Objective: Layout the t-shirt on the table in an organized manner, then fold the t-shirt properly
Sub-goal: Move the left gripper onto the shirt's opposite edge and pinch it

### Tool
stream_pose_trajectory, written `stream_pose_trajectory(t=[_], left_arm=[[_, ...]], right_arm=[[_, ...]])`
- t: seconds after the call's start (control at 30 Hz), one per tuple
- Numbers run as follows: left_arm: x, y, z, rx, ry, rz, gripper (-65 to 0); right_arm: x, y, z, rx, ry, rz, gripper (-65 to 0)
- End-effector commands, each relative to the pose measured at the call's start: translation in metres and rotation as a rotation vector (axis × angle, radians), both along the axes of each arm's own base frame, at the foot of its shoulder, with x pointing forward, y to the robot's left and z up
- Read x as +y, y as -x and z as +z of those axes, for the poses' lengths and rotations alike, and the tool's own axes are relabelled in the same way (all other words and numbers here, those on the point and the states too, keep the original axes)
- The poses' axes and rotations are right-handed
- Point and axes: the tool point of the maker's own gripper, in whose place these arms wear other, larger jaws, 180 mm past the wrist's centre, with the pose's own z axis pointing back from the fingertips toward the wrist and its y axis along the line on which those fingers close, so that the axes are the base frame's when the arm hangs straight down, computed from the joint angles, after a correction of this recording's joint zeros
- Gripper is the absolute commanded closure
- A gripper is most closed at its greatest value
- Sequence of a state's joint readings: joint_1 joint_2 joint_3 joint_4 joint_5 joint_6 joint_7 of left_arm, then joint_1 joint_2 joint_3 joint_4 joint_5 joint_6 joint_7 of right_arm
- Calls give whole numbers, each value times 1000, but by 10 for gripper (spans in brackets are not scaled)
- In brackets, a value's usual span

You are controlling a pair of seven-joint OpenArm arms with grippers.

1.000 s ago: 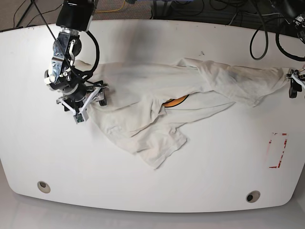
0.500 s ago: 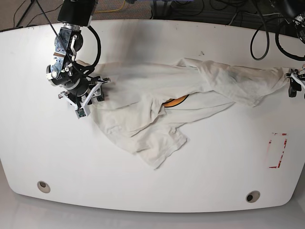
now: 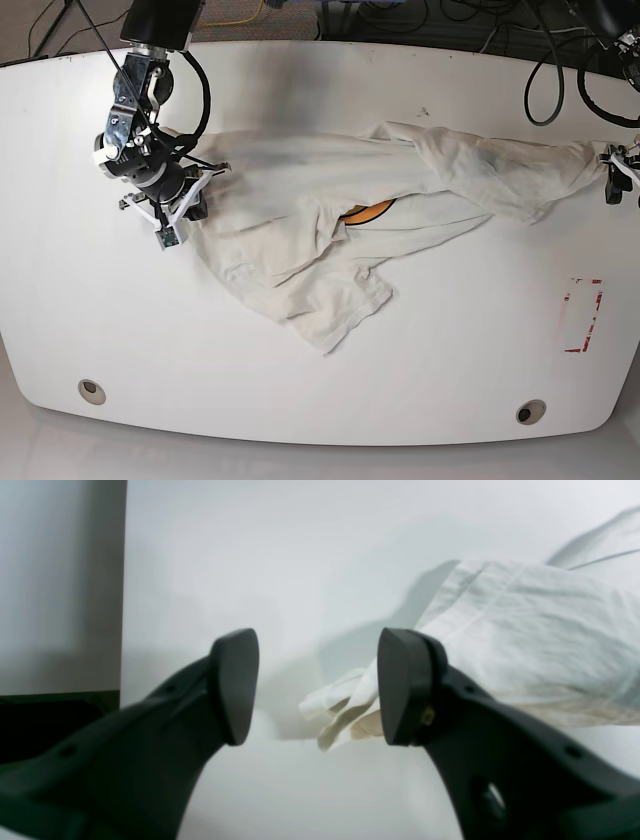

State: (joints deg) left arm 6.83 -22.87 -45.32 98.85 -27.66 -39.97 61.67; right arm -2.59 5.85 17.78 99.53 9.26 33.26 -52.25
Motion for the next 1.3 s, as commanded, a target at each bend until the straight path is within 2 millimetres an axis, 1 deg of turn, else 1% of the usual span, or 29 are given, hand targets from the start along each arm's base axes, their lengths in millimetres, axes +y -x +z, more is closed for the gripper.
stream_pose_trajectory(t=[0.0, 0.13, 0.23, 0.3, 0.4, 0.57, 0.67, 0.77, 0.93, 1.0, 1.03, 1.1, 1.27], left_arm=[[3, -6, 15, -41, -22, -11, -346], [3, -6, 15, -41, -22, -11, -346], [3, -6, 14, -40, -22, -10, -346], [2, -6, 11, -36, -13, -9, -346], [-4, -6, -6, -9, 35, -7, -346], [-7, -18, -17, -14, 103, 8, -349], [-17, -25, -26, -26, 165, 20, -351], [-27, -33, -29, -45, 205, 20, -357], [-43, -49, -26, -88, 256, 15, -415], [-50, -56, -25, -104, 272, 7, -438], [-57, -61, -23, -112, 282, -6, -447], [-70, -72, -21, -118, 289, -42, -451], [-94, -88, -19, -109, 292, -120, -456]], right_arm=[[7, -7, 26, -90, -2, 13, 0], [9, 2, 46, -122, 38, 24, 0], [10, 8, 56, -129, 66, 30, 0], [10, 13, 57, -120, 75, 32, 0], [12, 16, 54, -111, 69, 31, 0], [12, 24, 47, -90, 65, 28, 0], [12, 27, 45, -80, 65, 28, 0], [12, 28, 44, -76, 65, 28, 0], [13, 28, 43, -74, 63, 31, 0], [13, 28, 43, -74, 63, 31, 0], [13, 28, 43, -74, 63, 31, 0], [13, 28, 43, -74, 63, 31, 0], [13, 28, 43, -76, 63, 31, 0]])
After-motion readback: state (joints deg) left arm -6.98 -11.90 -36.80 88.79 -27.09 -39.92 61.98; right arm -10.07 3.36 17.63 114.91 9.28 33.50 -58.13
